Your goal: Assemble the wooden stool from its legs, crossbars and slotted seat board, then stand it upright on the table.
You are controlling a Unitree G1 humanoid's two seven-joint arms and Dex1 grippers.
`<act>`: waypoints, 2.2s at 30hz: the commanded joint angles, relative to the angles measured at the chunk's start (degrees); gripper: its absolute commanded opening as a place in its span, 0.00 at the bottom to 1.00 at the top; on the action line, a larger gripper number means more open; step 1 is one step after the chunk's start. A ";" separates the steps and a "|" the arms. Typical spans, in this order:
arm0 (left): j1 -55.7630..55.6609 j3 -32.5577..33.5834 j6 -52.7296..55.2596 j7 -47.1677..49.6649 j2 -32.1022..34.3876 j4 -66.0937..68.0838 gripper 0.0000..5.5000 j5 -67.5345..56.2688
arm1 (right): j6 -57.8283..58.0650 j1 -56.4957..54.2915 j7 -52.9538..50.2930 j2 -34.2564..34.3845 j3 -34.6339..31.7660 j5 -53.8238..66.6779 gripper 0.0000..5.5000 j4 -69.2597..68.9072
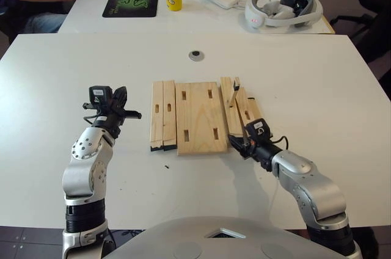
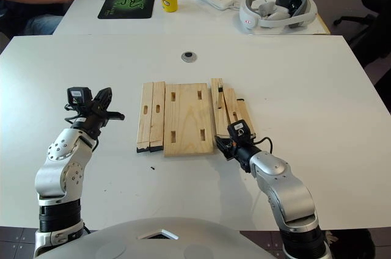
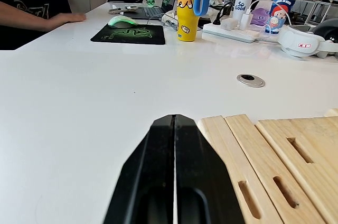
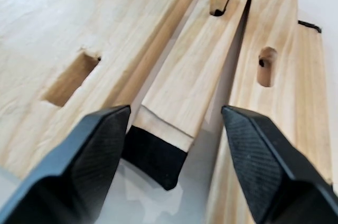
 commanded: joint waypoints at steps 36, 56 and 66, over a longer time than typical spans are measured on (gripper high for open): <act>-0.38 0.01 0.62 -0.09 -0.06 -0.59 0.00 -0.05 | -14.96 -5.74 -5.37 8.26 -4.42 -2.73 0.37 5.94; -8.77 9.75 23.75 4.27 -7.55 -4.54 0.27 -52.35 | -33.53 -17.62 22.03 -5.04 -8.41 6.79 0.37 11.42; -11.01 8.78 20.14 17.05 -6.39 -5.16 0.55 -69.95 | -37.82 -19.13 29.55 -8.39 -7.61 8.07 0.37 13.12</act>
